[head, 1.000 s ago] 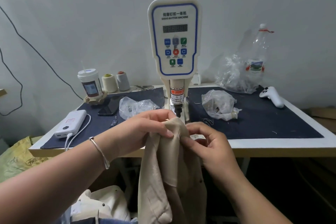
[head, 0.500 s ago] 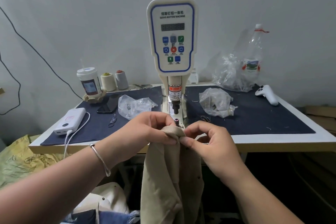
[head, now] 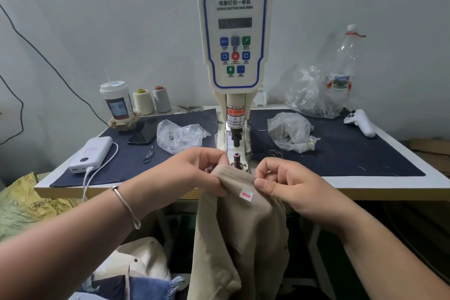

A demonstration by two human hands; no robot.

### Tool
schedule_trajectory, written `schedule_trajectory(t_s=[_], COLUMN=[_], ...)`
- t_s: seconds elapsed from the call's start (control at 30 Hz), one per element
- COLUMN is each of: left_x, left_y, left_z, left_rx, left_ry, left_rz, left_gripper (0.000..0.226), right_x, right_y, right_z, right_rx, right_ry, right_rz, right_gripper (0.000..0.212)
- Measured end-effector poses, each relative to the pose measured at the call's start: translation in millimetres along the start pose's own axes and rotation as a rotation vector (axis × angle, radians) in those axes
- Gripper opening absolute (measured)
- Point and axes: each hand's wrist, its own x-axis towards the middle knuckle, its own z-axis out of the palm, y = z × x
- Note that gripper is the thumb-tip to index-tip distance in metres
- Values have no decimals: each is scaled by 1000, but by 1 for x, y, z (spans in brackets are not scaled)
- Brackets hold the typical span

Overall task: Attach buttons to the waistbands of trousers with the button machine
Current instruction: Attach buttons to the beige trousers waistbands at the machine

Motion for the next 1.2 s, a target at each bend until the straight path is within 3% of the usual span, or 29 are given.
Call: schedule_trajectory(t_s=[0.13, 0.2, 0.3, 0.5, 0.73, 0.83, 1.07, 1.2], left_x=[1, 2, 6, 17, 35, 47, 74, 87], left_y=[-9, -11, -15, -31, -60, -74, -99, -107], left_z=[-2, -4, -9, -12, -32, -39, -56, -60], left_rx=[-346, -392, -437, -399, -319, -342, -312, -314], left_ry=[-139, -170, -131, -71, -10, 57, 168, 190], left_rz=[33, 39, 42, 28, -108, -136, -66, -37], left_gripper=[23, 10, 15, 13, 14, 19, 22, 22], right_x=[-1, 1, 5, 22, 64, 80, 101, 112], right_y=[3, 8, 13, 19, 39, 48, 74, 84], right_z=[-17, -23, -29, -37, -30, -30, -38, -41], right_rx=[136, 240, 420, 512, 502, 484, 478, 533], right_ry=[-195, -197, -172, -79, 11, 30, 74, 105], right_rz=[98, 93, 56, 45, 175, 226, 230, 236], right_gripper=[13, 12, 11, 14, 10, 18, 9, 21])
